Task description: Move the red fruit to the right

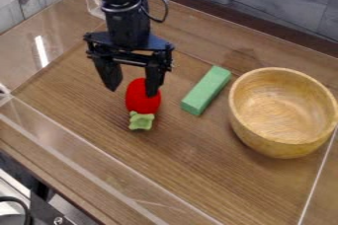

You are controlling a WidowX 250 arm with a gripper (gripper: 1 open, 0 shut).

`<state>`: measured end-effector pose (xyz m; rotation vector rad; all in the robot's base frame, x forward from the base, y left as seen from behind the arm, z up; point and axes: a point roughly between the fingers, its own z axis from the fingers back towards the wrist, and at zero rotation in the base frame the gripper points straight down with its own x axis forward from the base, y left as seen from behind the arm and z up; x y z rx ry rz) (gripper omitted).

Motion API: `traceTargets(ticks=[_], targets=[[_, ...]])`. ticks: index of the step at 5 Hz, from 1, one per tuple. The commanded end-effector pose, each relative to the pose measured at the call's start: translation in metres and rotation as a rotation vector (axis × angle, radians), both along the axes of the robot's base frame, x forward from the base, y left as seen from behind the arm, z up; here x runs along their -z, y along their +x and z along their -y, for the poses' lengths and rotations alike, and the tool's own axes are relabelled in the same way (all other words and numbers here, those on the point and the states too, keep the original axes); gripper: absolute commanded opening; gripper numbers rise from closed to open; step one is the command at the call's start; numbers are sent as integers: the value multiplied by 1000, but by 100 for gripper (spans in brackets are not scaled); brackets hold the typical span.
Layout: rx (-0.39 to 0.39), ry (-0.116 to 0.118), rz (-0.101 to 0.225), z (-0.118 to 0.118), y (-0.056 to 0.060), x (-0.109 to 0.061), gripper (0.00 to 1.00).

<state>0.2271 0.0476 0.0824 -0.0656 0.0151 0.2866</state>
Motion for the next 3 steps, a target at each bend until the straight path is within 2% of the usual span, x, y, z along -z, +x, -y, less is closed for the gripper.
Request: traceTargets(ticks=[1,3], targets=[[-30,7,40,-5,5,2,100],[-62,10,47,-5,8,16,100]])
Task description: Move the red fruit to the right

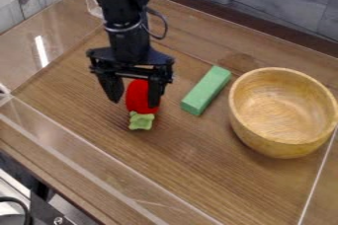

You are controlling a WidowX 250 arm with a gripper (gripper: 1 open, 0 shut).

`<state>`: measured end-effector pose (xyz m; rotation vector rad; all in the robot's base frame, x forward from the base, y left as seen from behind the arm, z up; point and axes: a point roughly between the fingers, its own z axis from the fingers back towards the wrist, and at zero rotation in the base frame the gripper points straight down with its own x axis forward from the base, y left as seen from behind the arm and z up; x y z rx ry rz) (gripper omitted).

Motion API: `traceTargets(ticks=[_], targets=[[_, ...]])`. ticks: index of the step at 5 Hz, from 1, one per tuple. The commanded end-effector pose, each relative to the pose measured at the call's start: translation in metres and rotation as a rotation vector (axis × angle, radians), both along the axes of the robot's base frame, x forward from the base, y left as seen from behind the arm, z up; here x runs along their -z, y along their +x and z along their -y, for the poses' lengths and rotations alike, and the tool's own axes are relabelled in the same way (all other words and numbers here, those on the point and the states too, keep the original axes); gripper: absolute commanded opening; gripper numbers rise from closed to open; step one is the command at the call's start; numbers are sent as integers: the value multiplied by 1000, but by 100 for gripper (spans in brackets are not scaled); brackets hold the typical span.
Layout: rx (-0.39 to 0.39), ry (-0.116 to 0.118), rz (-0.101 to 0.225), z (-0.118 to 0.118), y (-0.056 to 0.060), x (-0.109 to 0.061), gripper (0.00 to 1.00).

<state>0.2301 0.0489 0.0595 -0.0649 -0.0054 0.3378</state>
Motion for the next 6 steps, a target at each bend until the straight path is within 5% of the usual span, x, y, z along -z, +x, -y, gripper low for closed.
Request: traceTargets(ticks=[1,6], targets=[[-16,6,32,-2,6,-3,100],[-6,7,64,3,11,-3,100]])
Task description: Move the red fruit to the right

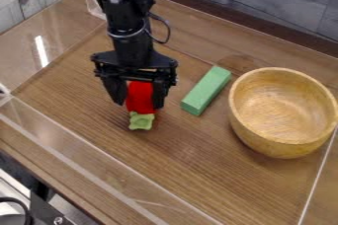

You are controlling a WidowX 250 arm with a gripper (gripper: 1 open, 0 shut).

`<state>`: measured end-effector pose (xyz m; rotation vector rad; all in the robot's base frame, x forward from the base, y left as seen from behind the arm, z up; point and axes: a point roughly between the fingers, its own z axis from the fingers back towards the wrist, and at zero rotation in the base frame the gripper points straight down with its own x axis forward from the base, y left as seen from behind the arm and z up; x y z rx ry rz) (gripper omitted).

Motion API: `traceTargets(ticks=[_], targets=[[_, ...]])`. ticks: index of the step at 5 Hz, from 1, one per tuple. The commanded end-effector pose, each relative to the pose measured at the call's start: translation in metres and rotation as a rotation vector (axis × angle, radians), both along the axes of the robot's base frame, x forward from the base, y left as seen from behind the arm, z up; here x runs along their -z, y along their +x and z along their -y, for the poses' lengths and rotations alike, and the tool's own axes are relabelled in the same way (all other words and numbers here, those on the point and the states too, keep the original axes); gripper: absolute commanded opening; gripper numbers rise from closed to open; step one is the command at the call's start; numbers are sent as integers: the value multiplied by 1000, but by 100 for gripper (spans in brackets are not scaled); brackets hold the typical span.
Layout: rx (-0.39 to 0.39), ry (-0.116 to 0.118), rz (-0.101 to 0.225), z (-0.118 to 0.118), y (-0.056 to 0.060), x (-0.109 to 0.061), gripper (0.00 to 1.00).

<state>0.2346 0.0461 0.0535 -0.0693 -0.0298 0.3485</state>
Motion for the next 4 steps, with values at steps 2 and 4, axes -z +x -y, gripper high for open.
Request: traceTargets(ticks=[2,4], targets=[[6,14,57,0,8,-11,100],[10,22,75,-2,10,-15,100]])
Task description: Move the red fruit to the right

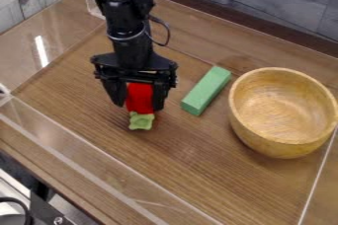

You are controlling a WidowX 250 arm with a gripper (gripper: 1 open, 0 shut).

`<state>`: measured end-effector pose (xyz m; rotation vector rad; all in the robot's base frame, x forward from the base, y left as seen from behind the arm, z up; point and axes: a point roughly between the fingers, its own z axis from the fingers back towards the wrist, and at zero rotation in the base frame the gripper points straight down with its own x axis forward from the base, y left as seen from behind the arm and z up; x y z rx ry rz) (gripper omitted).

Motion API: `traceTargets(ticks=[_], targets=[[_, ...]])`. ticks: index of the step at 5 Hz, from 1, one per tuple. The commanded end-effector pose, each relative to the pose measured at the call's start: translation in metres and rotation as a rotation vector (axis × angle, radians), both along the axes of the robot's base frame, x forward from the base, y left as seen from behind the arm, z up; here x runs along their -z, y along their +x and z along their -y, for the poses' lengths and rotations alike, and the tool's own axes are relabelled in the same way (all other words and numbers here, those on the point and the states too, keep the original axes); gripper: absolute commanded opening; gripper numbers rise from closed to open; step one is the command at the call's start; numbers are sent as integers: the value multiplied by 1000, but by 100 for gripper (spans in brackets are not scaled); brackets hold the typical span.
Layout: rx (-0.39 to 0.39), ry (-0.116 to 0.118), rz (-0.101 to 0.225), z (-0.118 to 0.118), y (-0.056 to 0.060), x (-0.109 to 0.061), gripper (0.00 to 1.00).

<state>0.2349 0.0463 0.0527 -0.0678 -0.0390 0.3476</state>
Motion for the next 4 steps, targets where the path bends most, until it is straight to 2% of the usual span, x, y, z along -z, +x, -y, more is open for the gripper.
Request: traceTargets(ticks=[1,2,3,4], targets=[[11,23,75,-2,11,-17,100],[9,24,75,-2,11,-17,0],[16,22,84,-1,11,-27,0],[38,12,108,3,14,-46,0]])
